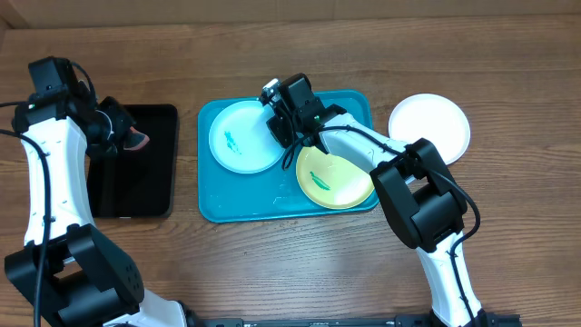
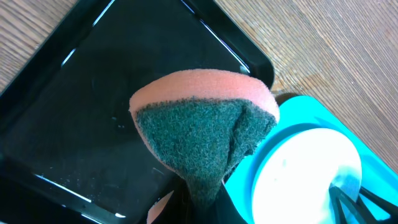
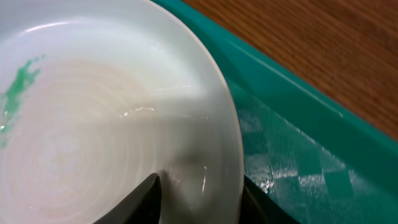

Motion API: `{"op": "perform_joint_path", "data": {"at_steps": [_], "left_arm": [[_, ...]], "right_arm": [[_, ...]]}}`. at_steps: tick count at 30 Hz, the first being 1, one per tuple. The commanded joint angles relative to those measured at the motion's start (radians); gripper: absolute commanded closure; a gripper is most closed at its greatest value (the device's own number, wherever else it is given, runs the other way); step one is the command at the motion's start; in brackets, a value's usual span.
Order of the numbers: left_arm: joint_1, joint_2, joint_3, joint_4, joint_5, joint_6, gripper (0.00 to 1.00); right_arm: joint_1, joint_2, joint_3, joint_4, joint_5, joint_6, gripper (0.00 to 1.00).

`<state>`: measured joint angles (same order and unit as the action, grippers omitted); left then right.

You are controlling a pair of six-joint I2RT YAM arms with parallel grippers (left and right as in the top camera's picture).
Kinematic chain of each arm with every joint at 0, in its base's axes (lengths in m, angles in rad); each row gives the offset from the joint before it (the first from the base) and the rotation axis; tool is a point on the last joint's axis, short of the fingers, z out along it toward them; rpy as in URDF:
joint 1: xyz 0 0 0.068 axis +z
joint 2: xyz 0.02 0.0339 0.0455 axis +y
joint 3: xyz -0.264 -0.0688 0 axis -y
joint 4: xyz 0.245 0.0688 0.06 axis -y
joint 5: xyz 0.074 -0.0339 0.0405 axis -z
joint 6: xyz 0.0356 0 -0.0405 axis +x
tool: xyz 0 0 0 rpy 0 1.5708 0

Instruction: Clean dirty plates on tray and stack at the side

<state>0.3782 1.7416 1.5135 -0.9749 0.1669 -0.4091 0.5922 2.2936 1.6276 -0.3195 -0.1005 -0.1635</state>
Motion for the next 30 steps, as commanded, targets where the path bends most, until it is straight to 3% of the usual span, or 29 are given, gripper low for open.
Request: {"op": "perform_joint_path", "data": {"at_steps": [1,8,14,20,30], "left_arm": [[-0.017,0.003,-0.002,0.005,0.017,0.028,0.95],[-0.021,0.003,-0.002,0.007,0.016,0.030,0.96],[-0.021,0.003,-0.002,0.008,0.016,0.043,0.96],[-0.021,0.003,-0.002,0.008,0.018,0.047,0.96],[-0.055,0.003,-0.002,0.008,0.018,0.073,0.96]], "right_arm": [[0.021,-0.037,0.005,-0.056,-0.006,-0.001,0.64],[0.074,-0.154,0.005,-0.185,0.044,-0.001,0.65],[0.076,-0.153,0.004,-0.155,0.071,-0.029,0.54],[0.071,-0.130,0.004,-0.066,0.087,-0.026,0.53],[0.039,-0.029,0.003,-0.126,0.129,0.164,0.53]]}}
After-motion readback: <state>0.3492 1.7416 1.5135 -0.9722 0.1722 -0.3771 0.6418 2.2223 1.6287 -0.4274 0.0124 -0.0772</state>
